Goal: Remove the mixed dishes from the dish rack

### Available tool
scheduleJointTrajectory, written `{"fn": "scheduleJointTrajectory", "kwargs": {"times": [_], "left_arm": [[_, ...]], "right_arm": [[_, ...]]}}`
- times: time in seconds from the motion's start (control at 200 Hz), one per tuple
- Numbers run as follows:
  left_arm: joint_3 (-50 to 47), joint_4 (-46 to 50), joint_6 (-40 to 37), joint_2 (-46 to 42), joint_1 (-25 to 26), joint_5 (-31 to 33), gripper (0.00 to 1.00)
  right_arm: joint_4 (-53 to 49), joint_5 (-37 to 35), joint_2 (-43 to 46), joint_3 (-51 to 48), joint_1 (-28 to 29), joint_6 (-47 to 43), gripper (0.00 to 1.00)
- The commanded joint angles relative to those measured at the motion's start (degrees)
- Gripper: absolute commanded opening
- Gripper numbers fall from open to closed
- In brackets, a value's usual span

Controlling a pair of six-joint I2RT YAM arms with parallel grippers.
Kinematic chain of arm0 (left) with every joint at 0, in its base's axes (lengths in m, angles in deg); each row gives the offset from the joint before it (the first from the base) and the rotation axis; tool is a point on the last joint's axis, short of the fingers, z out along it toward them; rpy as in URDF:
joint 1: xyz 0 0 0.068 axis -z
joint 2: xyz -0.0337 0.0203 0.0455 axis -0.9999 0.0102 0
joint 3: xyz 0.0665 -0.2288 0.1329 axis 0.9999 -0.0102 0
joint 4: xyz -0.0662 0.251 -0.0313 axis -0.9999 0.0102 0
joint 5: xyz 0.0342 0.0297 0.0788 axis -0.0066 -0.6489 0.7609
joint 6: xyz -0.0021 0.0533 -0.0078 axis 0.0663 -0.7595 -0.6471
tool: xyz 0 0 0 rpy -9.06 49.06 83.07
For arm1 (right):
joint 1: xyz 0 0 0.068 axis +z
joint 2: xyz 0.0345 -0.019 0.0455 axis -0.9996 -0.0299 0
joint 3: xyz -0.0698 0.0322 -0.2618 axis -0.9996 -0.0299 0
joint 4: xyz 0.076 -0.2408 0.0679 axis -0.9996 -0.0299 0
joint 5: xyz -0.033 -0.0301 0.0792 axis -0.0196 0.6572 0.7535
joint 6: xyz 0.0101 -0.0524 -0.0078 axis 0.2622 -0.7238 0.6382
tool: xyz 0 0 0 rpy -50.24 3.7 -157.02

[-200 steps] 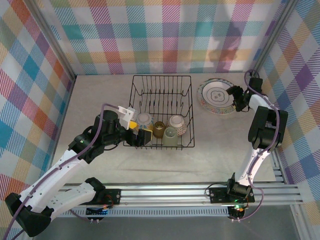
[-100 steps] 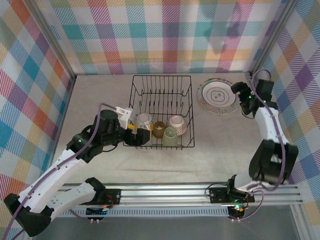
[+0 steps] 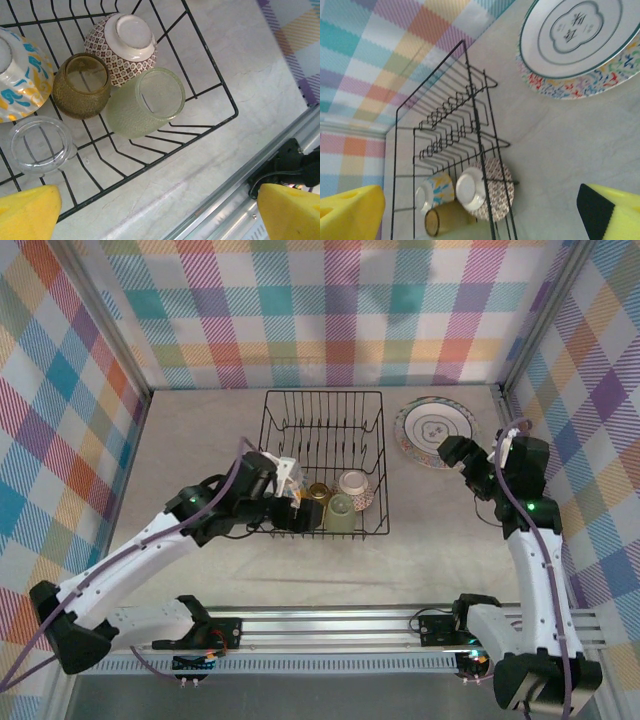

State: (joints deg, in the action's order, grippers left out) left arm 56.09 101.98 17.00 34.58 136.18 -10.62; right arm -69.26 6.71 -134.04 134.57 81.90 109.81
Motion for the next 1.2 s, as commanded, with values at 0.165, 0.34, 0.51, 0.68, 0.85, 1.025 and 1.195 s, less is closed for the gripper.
{"fn": "scheduleJointTrajectory", "kwargs": {"times": [0.165,0.34,0.51,0.68,0.85,1.025,1.195], "left_arm": [[9.9,7.2,-5.1,12.0,4.4,11.8,1.00],[11.8,5.3,-6.5,19.1,5.7,11.8,1.00],[15.4,5.5,-7.8,25.2,6.4,13.9,1.00],[17.9,5.5,-7.6,28.6,6.9,13.7,1.00],[19.2,4.9,-7.6,31.6,6.9,13.7,1.00],[21.8,5.6,-6.5,34.9,7.2,13.9,0.99],[22.9,6.2,-5.4,37.0,7.9,14.3,0.93]], "right_arm": [[-11.7,9.1,5.4,-0.6,0.3,-6.7,0.99],[-15.8,9.8,9.6,-1.3,0.3,-9.5,0.99],[-15.7,11.5,11.2,-3.5,0.3,-8.1,0.99],[-14.9,13.9,11.3,-4.0,0.3,-6.7,0.99],[-13.9,14.9,12.2,-5.0,0.3,-5.9,0.99],[-13.9,15.9,12.4,-5.0,0.3,-5.9,0.99],[-12.8,16.9,13.4,-6.2,0.3,-5.4,0.99]]}}
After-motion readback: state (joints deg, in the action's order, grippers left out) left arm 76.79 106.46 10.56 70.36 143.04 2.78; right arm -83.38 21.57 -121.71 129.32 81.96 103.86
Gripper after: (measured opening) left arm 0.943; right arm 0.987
